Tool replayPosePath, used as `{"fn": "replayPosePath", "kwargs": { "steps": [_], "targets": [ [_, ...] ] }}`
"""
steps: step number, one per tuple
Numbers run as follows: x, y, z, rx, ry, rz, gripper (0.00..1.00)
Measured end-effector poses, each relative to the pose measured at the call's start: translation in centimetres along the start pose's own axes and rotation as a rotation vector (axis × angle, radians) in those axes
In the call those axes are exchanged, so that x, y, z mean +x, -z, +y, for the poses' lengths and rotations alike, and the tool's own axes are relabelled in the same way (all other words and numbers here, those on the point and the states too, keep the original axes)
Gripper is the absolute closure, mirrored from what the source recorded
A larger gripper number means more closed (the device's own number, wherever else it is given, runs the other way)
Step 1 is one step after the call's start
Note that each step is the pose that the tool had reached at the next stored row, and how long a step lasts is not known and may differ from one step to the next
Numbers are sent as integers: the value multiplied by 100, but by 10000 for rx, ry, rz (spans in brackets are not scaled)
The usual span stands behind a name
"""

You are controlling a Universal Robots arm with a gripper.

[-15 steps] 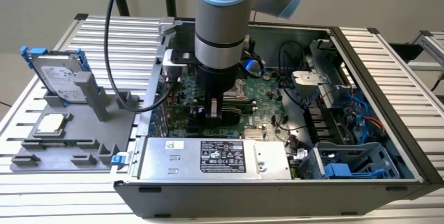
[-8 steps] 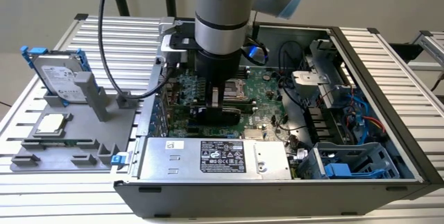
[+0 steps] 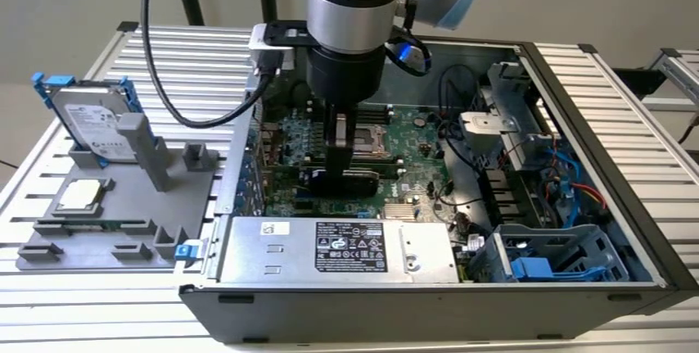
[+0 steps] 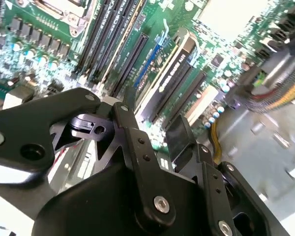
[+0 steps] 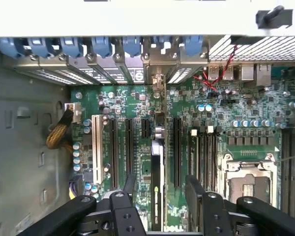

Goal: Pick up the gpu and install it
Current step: 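Insert the gpu into the slot, then press down on the gpu until it lock into place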

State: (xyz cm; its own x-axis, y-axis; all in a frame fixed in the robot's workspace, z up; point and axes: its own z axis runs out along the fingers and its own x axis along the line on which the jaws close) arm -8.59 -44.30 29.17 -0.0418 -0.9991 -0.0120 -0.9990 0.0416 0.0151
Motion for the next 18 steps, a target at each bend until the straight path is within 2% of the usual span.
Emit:
{"fn": "replayPosePath", "kwargs": {
  "steps": [2,3,18],
  "targets": [
    [0,0,0,0,0,2,0],
    [0,0,0,0,0,4,100],
    [0,1,0,0,-1,21,100]
  ]
}}
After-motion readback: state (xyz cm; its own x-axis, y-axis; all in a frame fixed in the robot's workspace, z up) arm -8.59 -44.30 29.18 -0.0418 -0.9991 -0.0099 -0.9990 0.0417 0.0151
